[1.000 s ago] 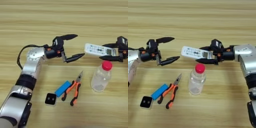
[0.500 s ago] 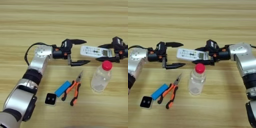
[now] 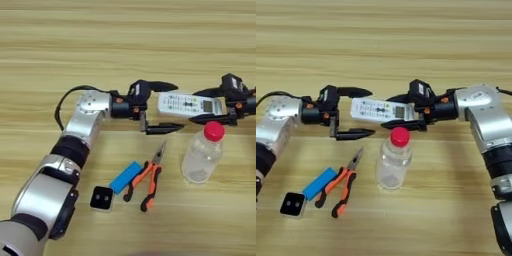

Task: Move the objects on the table

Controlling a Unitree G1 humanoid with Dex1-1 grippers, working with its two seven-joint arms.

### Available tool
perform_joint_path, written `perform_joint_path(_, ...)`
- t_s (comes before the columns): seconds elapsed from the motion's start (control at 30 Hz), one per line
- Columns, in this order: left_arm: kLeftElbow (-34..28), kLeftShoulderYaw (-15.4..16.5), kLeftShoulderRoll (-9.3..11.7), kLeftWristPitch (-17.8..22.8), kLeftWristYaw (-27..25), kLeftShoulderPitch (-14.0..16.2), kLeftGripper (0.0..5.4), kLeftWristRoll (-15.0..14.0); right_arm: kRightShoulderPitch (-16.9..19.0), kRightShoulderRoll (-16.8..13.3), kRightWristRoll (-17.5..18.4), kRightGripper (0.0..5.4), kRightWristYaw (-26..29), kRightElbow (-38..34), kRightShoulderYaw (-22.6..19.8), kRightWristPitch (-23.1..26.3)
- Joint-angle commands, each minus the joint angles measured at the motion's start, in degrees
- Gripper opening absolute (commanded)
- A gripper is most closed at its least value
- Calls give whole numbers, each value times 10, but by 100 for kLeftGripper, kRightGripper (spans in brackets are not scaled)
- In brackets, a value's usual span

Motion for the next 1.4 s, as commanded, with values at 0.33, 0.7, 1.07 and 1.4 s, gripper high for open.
perform_joint_path(0.33, 4, -5, 1, -8, -1, -10, 390, 20, -13, 1, 4, 290, 3, -18, 5, 8)
perform_joint_path(0.7, 20, -5, 0, -16, 2, -12, 313, 36, -11, -1, 13, 290, 9, -39, -2, 21)
perform_joint_path(1.07, 28, -2, -4, -25, 6, -15, 313, 36, -10, 1, 6, 290, 8, -31, 0, 17)
perform_joint_path(1.4, 35, 0, -7, -30, 9, -17, 286, 38, -11, 3, 1, 398, 2, -24, 0, 11)
